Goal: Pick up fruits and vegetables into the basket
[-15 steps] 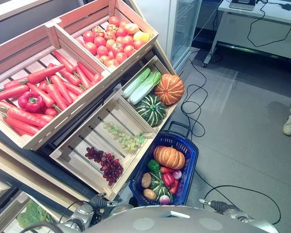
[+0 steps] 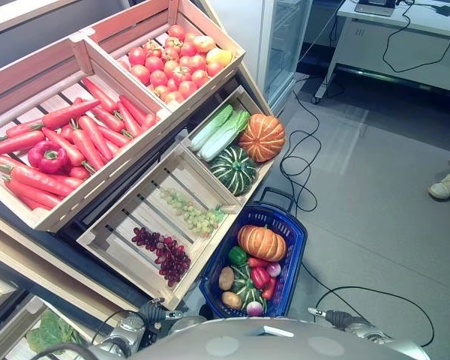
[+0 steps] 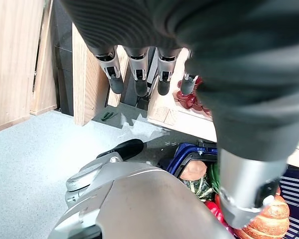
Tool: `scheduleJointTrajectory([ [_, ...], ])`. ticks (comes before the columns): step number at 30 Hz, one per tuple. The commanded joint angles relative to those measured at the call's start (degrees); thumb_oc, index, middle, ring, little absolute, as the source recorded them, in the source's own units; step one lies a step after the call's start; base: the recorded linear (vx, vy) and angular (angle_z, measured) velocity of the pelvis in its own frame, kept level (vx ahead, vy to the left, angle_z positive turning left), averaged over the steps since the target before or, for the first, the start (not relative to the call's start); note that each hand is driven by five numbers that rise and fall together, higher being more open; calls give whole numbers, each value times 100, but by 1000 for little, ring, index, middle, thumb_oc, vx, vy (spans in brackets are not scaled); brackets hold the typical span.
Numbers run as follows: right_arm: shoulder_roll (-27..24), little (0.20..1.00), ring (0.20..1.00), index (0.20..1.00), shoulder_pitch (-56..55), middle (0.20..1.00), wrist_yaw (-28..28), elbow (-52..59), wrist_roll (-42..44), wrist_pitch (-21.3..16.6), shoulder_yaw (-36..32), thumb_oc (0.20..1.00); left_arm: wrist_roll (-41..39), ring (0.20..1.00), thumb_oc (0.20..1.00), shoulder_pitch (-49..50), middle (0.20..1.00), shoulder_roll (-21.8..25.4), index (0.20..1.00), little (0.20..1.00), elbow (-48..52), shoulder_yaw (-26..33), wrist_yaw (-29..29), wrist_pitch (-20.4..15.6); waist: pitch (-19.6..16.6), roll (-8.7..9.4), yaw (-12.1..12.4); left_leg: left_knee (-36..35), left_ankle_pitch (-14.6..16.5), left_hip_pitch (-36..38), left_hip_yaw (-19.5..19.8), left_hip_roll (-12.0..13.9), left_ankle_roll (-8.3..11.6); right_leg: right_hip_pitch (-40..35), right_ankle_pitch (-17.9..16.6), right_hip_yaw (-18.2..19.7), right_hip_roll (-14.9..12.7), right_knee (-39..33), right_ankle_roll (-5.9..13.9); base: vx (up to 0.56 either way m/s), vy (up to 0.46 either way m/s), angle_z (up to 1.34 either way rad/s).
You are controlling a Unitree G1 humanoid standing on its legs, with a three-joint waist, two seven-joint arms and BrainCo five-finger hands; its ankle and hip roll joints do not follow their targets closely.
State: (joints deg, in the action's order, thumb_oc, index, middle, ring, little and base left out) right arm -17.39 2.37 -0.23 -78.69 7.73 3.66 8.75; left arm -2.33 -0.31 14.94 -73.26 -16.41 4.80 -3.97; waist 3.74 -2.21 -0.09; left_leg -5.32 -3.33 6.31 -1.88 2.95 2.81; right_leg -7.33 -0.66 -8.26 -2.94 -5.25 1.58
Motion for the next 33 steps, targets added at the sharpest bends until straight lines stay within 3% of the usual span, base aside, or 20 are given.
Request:
scheduleJointTrajectory([
  [1,97,1000,1000,1000,311,1000,-16,-383,-30,-12,65,1000,-43,1000,1000,-357,1000,41,1000,1000,-363,128,-20,-116,169,219,89,32,316,54,-129,188,127,125,-299,177,-525,25,584,0,0,0],
  [14,34,1000,1000,1000,297,1000,-16,-347,27,35,35,1000,-376,1000,1000,-335,1000,74,1000,1000,-253,103,115,-251,401,158,63,32,232,-197,-127,197,131,379,-371,210,-523,25,591,-3,0,0],
  [23,-154,1000,1000,1000,727,1000,-98,-187,225,71,124,1000,-1599,1000,1000,-821,1000,130,1000,1000,280,2,330,-1122,1057,10,13,32,9,-964,-33,146,128,1163,-566,270,-510,25,572,-115,2,-2],
  [25,-197,1000,1000,1000,893,1000,-143,-118,381,66,139,1000,-1913,1000,1000,-1069,1000,168,1000,1000,616,19,314,-1237,1284,-30,-1,32,-69,-1195,15,125,122,1387,-628,261,-491,25,543,-133,-8,0],
  [33,-317,1000,1000,1000,1105,1000,-124,94,561,40,208,1000,-2390,1000,1000,-1440,1000,292,1000,1000,1565,-53,149,-1509,1646,-38,39,32,-144,-1570,97,59,103,1728,-711,229,-471,26,523,-68,-8,-2],
])
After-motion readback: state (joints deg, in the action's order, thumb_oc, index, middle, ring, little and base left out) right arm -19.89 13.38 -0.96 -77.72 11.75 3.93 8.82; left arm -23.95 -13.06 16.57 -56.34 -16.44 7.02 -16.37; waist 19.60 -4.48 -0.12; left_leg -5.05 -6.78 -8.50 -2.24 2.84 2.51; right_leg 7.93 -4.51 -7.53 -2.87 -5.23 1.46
